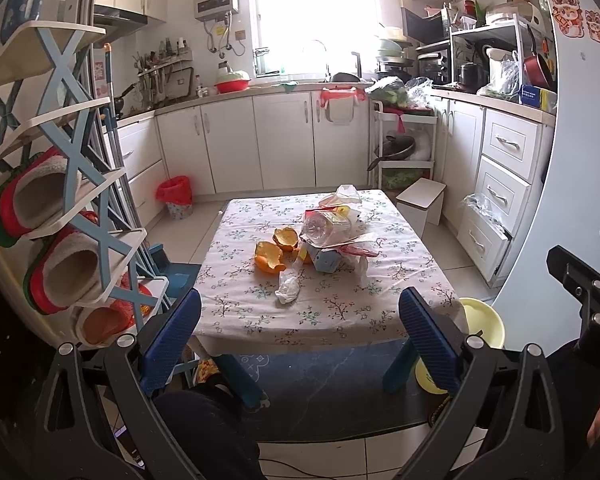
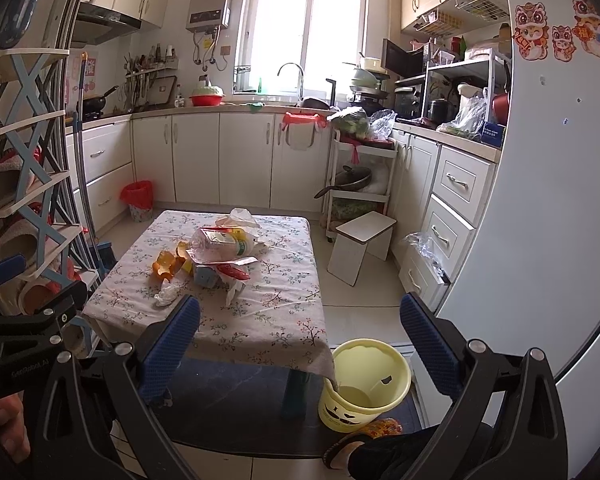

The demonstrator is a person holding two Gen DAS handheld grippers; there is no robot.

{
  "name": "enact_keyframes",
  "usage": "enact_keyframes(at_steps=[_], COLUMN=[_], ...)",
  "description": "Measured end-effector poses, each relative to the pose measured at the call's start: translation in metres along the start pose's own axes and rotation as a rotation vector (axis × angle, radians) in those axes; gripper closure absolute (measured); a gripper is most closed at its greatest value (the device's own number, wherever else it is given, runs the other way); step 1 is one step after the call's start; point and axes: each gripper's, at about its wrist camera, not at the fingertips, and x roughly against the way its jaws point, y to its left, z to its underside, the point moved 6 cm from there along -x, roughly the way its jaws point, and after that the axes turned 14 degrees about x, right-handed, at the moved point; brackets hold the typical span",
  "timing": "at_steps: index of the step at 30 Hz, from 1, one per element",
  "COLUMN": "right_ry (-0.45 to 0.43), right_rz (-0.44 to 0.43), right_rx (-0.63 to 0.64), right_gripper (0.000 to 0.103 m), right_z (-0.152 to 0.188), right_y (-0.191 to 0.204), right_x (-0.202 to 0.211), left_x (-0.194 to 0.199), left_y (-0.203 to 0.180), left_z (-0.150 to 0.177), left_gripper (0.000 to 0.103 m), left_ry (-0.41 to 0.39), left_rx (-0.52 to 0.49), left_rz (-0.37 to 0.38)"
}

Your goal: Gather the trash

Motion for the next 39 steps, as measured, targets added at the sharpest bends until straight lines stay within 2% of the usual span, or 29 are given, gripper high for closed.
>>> enact_keyframes(at_steps=[39], right_ry=[-0.029], right_rz=[0.008], right_rx=[-0.004], right_gripper=[0.007], right_z=[-0.0092], right_y=[-0.0006], right_x=[0.0097], left_x=[0.0076], left_y=[0.0031], left_z=[-0.005], left_gripper=[0.008], left_ry=[-0.015], left_rx=[0.009], left_rz=[0.001])
